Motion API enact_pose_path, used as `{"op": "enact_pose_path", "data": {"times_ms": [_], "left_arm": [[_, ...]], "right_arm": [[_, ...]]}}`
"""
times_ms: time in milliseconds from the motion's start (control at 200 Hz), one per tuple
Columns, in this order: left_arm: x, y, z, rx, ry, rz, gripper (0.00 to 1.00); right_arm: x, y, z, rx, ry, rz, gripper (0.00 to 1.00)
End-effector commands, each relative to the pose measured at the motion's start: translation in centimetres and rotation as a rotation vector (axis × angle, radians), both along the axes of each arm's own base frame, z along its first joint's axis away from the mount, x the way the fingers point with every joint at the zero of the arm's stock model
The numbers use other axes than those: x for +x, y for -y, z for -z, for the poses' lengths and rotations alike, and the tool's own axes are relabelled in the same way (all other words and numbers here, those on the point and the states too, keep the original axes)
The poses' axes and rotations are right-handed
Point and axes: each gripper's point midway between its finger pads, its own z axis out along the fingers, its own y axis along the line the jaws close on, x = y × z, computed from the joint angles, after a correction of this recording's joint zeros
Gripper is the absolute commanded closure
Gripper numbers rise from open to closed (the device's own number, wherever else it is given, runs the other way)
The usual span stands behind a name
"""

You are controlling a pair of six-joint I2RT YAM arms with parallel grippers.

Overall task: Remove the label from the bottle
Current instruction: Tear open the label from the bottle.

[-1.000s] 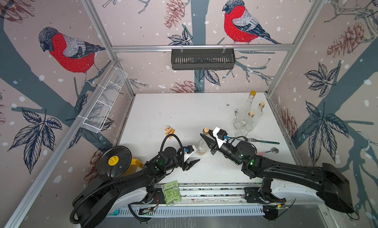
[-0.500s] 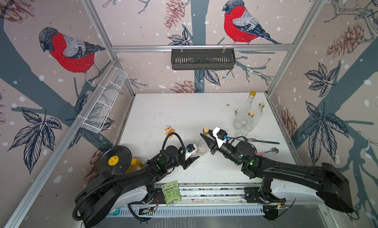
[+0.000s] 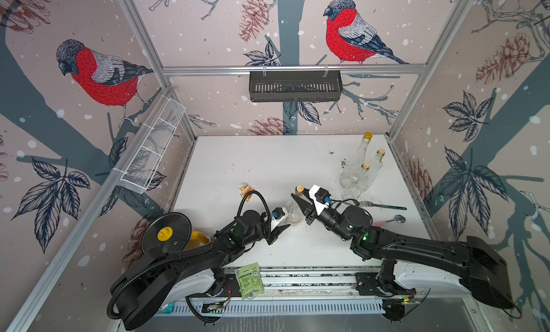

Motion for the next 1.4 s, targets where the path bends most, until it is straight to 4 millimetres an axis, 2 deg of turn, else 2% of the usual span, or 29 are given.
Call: {"op": "enact_pose_path", "data": {"times_ms": [0, 275, 575, 770, 1396], "left_arm": [[0.2, 0.2, -0.5, -0.005, 0.020, 0.004, 0.66], [0.4, 0.3, -0.4, 0.001, 0.016, -0.002, 0.72], [0.7, 0.2, -0.3, 0.011, 0.013, -0.020, 0.86], [1.1, 0.0, -0.2, 0.023, 0.008, -0.040, 1.00], [0.8, 0.2, -0.2, 0.023, -0.001, -0.025, 1.00]], "right_arm": [[-0.1, 0.7, -3.8, 0.146, 0.043, 0.023, 1.00], [0.1, 0.8, -3.7, 0.155, 0.034, 0.050, 1.00], [0.1, 0.7, -3.7, 0.154, 0.034, 0.058, 1.00], [0.4, 0.6, -3.6, 0.146, 0.039, 0.075, 1.00], [1.7, 1.6, -3.5, 0.136, 0.064, 0.268, 1.00]]}}
